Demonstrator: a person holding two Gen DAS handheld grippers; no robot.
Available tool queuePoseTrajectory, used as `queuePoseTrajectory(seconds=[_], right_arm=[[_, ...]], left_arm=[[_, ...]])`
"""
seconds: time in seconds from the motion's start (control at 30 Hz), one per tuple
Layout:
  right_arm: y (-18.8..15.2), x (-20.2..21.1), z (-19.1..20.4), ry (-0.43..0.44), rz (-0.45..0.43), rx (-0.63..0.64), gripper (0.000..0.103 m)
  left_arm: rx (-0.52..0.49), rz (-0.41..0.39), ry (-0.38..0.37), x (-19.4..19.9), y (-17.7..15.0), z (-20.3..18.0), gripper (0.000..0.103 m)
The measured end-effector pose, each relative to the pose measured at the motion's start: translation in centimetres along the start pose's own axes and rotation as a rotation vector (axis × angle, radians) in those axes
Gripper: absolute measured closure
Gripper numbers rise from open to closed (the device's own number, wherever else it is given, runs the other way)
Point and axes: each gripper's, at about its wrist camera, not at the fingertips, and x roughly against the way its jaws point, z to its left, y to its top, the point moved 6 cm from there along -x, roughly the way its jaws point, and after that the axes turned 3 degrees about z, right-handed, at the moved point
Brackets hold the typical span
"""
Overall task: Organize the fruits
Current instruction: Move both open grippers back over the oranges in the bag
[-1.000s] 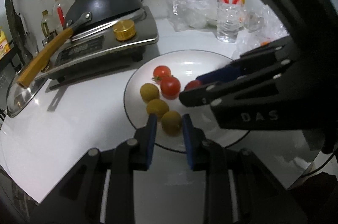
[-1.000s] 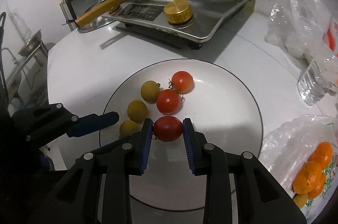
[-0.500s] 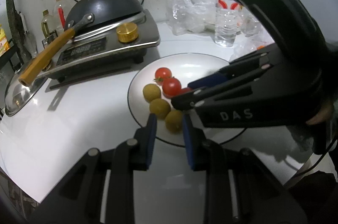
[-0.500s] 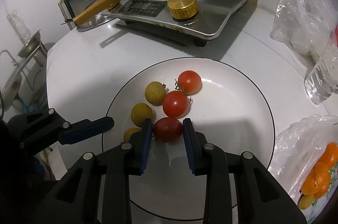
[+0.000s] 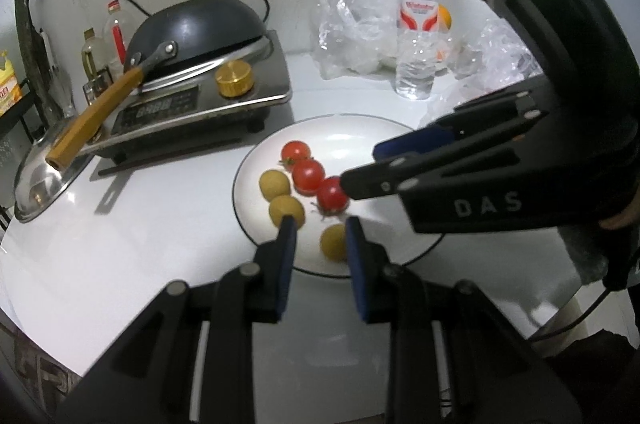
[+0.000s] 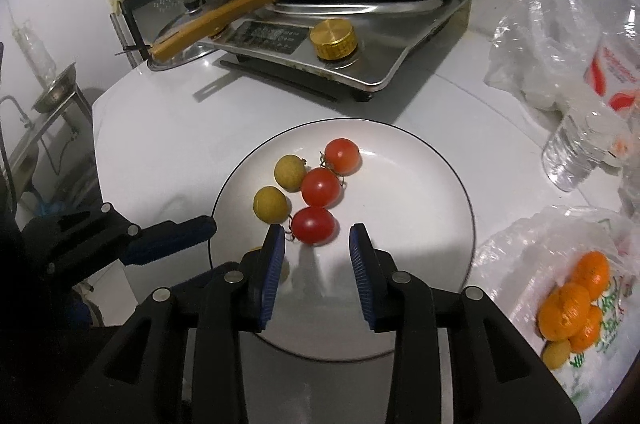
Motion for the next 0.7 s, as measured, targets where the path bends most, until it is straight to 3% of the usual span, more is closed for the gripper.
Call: queuePoseTrajectory(seconds=[0.7], right_arm=[[-4.0,6.4,-3.9,-0.047,-0.075,-0.064,0.067]], left_arm=[[-0.067,-0.028,0.018,2.2,1.6,-5.1,0.076]])
